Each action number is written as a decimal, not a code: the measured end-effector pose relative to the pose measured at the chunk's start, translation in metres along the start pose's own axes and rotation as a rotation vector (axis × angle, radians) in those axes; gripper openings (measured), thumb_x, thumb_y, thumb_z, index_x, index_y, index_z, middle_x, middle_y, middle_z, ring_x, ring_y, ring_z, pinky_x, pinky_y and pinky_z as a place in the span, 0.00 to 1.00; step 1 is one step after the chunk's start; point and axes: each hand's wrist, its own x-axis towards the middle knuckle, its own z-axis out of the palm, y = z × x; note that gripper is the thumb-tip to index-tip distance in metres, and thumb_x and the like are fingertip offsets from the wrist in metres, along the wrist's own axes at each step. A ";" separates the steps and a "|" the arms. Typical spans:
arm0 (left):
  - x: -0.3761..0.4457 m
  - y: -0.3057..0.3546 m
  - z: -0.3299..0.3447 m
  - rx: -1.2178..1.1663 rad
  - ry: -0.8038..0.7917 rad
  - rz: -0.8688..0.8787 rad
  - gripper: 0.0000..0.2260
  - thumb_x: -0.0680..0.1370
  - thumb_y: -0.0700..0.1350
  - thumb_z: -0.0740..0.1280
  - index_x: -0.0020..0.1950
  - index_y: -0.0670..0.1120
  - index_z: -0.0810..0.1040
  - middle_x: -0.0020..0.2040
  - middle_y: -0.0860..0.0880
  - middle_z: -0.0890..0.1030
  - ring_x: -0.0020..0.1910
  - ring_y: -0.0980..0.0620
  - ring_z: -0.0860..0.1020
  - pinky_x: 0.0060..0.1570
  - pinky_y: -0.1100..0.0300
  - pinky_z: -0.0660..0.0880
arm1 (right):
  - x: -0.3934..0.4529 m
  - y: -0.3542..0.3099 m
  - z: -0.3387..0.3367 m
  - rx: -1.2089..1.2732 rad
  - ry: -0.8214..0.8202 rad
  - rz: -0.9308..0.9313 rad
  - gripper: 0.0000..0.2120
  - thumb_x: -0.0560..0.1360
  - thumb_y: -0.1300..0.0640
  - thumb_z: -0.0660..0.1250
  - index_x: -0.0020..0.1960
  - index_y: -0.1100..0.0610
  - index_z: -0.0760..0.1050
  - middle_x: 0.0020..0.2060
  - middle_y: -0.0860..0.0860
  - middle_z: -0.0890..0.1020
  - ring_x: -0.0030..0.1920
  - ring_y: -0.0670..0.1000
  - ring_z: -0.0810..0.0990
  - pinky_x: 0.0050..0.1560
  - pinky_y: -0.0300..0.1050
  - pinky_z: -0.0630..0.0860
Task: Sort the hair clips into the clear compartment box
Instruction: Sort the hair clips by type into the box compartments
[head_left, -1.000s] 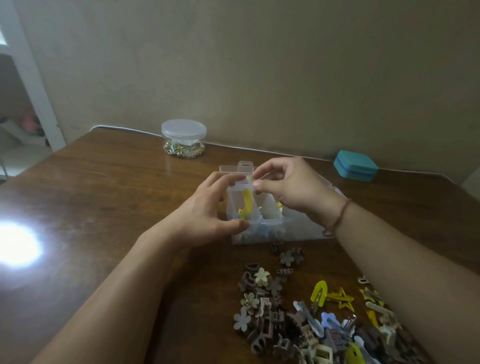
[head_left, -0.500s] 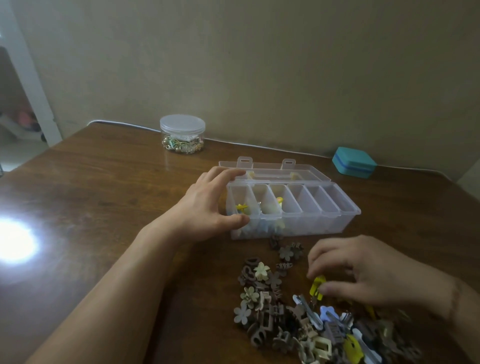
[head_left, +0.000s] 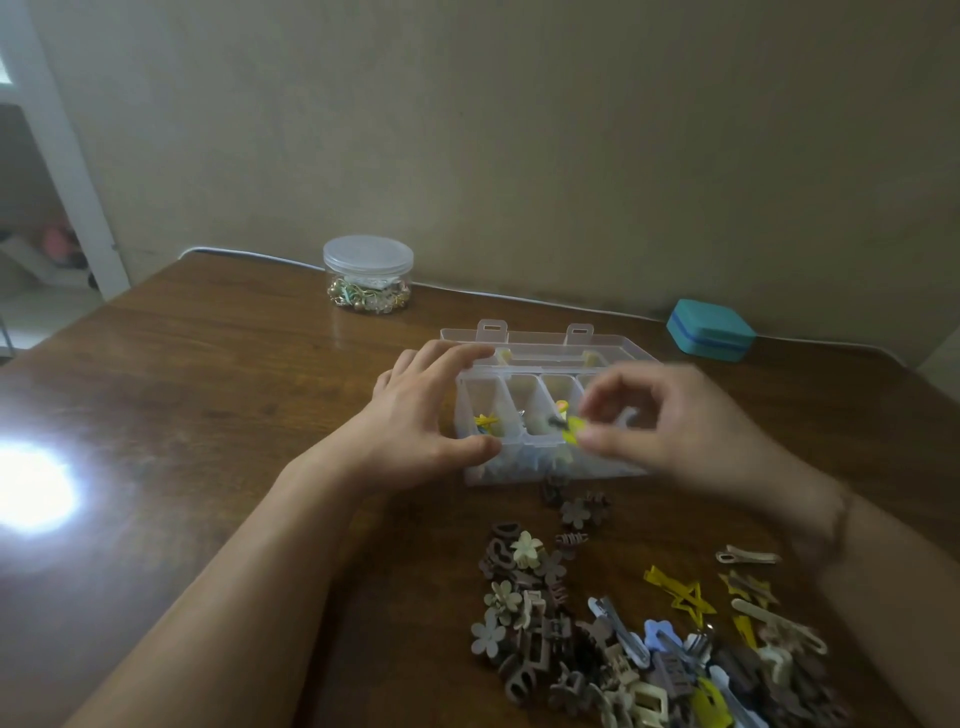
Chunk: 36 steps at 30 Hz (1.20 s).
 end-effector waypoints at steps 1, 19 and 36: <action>0.000 0.000 0.000 0.000 -0.002 0.000 0.39 0.64 0.68 0.63 0.74 0.61 0.59 0.69 0.58 0.64 0.68 0.54 0.61 0.69 0.44 0.61 | 0.013 -0.005 0.003 0.067 0.081 -0.012 0.06 0.70 0.59 0.76 0.41 0.52 0.79 0.37 0.46 0.82 0.36 0.39 0.79 0.40 0.32 0.75; -0.001 0.002 0.000 -0.013 0.009 -0.009 0.40 0.63 0.67 0.63 0.74 0.60 0.60 0.67 0.57 0.66 0.66 0.52 0.64 0.68 0.41 0.63 | -0.036 -0.010 0.009 -0.511 -0.464 0.081 0.11 0.73 0.43 0.69 0.55 0.38 0.76 0.47 0.36 0.80 0.49 0.34 0.77 0.52 0.37 0.77; -0.001 0.002 0.001 -0.022 0.003 -0.008 0.39 0.64 0.67 0.64 0.74 0.60 0.60 0.68 0.57 0.65 0.66 0.53 0.63 0.68 0.42 0.64 | -0.009 -0.005 -0.003 -0.132 -0.365 0.155 0.07 0.72 0.60 0.73 0.42 0.49 0.80 0.39 0.46 0.83 0.38 0.41 0.81 0.40 0.36 0.78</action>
